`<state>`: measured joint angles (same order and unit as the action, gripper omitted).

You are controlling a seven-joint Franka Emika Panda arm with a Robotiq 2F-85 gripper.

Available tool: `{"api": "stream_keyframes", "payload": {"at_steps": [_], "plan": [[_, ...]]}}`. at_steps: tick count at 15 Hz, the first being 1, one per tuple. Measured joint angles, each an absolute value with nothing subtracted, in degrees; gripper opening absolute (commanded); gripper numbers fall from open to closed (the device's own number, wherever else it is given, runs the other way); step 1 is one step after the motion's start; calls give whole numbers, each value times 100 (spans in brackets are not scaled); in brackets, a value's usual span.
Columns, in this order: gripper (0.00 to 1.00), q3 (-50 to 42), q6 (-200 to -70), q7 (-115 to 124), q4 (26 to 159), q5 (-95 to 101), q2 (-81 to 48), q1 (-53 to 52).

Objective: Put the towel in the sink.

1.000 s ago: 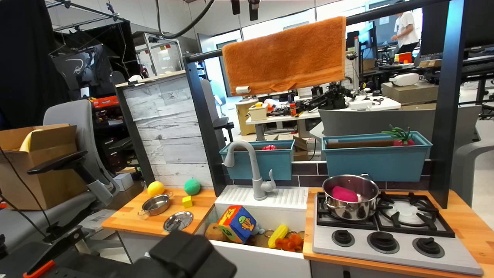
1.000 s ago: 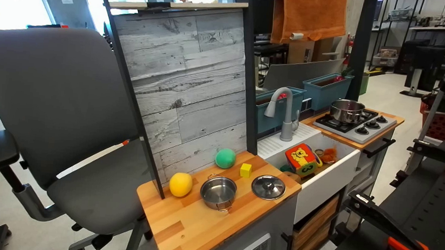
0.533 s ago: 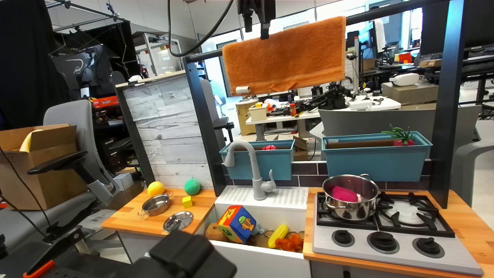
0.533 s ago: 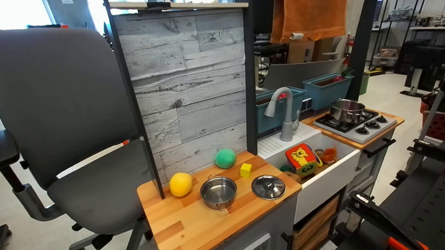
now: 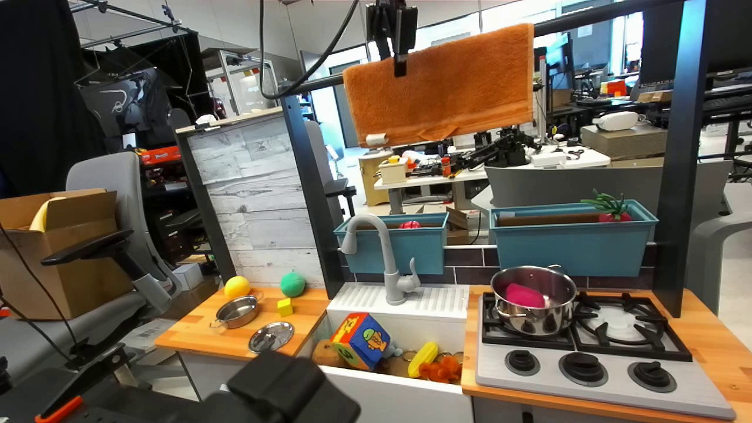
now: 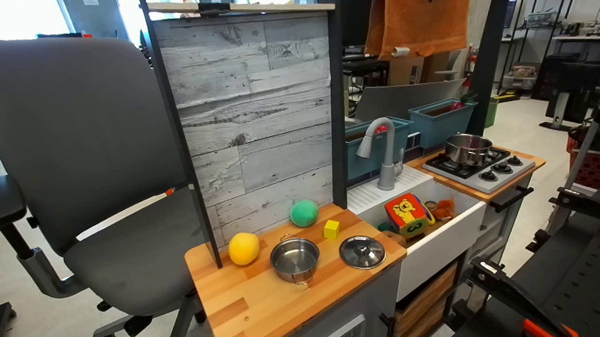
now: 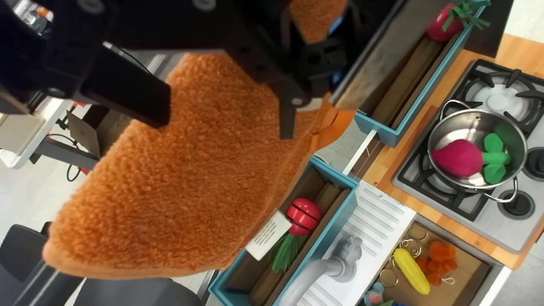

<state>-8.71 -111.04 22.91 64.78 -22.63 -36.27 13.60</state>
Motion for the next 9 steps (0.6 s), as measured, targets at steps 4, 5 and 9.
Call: {"api": "stream_keyframes", "payload": {"at_steps": [4, 5, 9], "plan": [[5, -872, -11100, 2305, 6417, -2263, -3627, 1357], [0, -872, -11100, 2305, 6412, -2263, -3627, 1357], [1, -875, -11093, 2302, 6416, -2263, -3628, 1359]]}}
